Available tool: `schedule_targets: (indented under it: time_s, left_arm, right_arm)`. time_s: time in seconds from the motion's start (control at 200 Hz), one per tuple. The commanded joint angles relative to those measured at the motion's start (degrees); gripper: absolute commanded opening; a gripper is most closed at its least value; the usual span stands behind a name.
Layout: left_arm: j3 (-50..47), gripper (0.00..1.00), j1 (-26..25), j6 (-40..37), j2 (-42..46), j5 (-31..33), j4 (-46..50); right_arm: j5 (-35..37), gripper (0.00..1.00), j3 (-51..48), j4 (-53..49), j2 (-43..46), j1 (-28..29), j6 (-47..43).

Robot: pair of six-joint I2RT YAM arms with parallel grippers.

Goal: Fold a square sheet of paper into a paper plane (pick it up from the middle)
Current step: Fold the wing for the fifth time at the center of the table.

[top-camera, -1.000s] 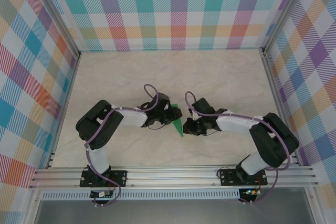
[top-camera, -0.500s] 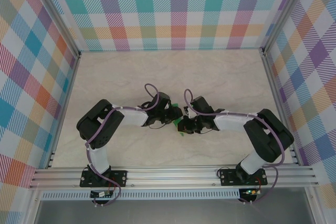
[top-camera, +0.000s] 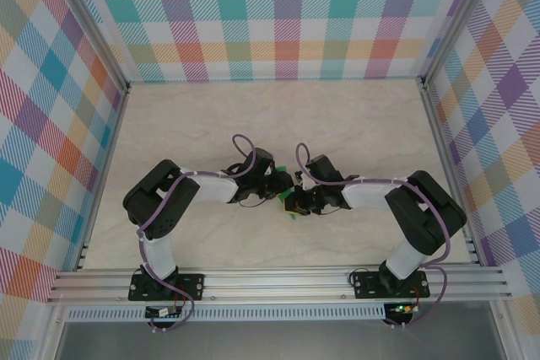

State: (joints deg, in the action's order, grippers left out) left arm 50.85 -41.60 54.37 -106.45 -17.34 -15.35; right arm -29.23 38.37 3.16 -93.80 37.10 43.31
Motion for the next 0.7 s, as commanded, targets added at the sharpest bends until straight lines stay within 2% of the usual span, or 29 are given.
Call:
schedule_targets:
  time_s: [0.0,0.275,0.455,0.605,0.695]
  left_arm:
    - [-1.1,0.35,-0.5,-1.1,-3.8,1.1,7.0]
    - [-1.0,0.35,-0.5,-0.9,-4.2,1.5,7.2]
    - [-1.2,0.35,-0.5,-0.9,-4.2,1.5,7.2]
    - [-1.1,0.35,-0.4,-0.9,-4.1,1.4,7.2]
    - [-1.1,0.35,-0.4,-0.9,-4.3,1.2,7.2]
  right_arm:
    - [-1.7,0.07,-2.5,1.9,-2.0,-0.3,1.1]
    - [-2.0,0.07,-7.2,0.8,0.4,-0.2,1.8]
    - [-1.1,0.07,-7.3,-4.8,2.8,-0.3,0.0]
    - [-2.1,0.07,-7.0,-2.9,6.3,-0.3,1.2]
    - [-0.1,0.09,-5.8,-1.8,8.8,-0.3,2.8]
